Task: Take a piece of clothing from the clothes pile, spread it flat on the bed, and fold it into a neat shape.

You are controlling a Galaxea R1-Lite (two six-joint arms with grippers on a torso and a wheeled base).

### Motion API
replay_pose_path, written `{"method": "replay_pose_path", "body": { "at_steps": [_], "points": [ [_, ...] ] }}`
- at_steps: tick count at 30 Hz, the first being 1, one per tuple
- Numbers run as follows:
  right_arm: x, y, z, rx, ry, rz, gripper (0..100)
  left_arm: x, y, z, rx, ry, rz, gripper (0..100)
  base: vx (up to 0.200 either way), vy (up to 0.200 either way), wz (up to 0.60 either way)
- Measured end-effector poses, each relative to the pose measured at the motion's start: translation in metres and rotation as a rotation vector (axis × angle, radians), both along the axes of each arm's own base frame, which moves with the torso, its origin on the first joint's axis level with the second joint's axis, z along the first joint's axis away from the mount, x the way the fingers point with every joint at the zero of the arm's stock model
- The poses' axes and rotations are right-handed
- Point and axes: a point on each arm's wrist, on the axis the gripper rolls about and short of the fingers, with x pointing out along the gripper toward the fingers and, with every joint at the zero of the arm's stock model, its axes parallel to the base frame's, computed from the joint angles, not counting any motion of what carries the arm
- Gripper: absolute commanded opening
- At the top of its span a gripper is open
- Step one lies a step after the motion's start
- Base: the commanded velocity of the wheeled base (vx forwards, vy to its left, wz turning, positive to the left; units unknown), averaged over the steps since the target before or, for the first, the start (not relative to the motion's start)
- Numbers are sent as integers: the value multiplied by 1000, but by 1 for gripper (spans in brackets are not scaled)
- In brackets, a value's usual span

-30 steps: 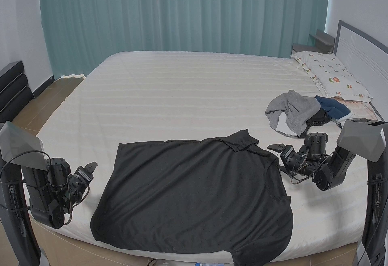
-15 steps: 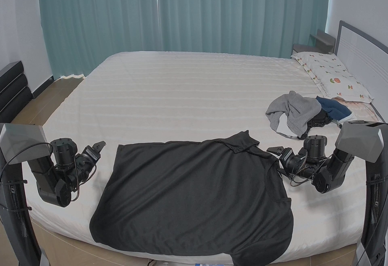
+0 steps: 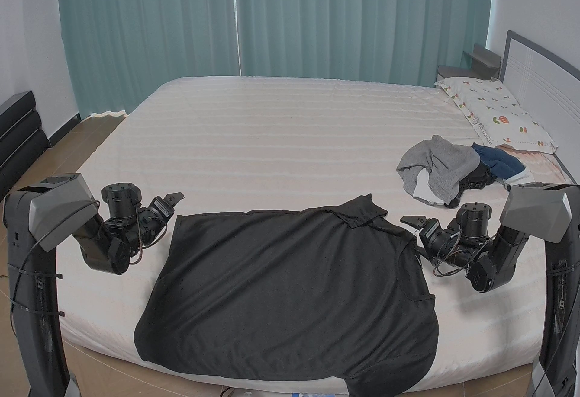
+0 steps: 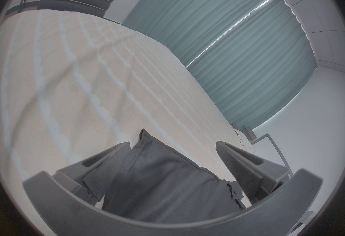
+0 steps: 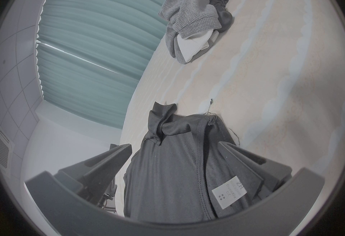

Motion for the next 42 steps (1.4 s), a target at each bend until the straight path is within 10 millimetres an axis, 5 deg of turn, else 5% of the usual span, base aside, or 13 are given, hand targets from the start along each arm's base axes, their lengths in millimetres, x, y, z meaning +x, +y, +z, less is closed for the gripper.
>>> {"method": "replay_pose_path", "body": {
  "at_steps": [7,25,26,42],
  "points": [
    [-3,0,-4,-1,10,1,100,19,-8,-21,9,1,-12,100,0,0,0],
    [-5,0,-6,-3,18,1,100,32,-16,-55,128,18,38,100,0,0,0],
    [-5,0,-6,-4,15,2,100,33,-16,-56,128,18,38,0,0,0,0],
    [-6,0,-7,-4,7,3,100,52,-11,-52,115,-77,202,0,0,0,0]
  ]
}}
